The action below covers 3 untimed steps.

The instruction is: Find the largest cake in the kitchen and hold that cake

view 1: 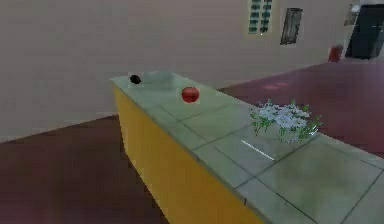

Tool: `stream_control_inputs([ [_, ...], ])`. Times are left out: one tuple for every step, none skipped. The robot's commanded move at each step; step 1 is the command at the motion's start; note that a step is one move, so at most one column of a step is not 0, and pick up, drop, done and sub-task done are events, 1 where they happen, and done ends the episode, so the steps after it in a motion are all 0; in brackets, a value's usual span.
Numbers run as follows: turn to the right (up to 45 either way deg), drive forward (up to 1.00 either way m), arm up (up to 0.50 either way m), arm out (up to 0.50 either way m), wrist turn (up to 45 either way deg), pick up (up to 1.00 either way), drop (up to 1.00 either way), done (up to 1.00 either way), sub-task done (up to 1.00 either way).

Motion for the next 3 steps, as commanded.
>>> stream_control_inputs([
  [-33.0, 0.0, 0.0, 0.0, 0.0, 0.0, 0.0, 0.0, 0.0],
  [0.0, 1.0, 0.0, 0.0, 0.0, 0.0, 0.0, 0.0, 0.0],
  [-3.0, 0.0, 0.0, 0.0, 0.0, 0.0, 0.0, 0.0, 0.0],
])
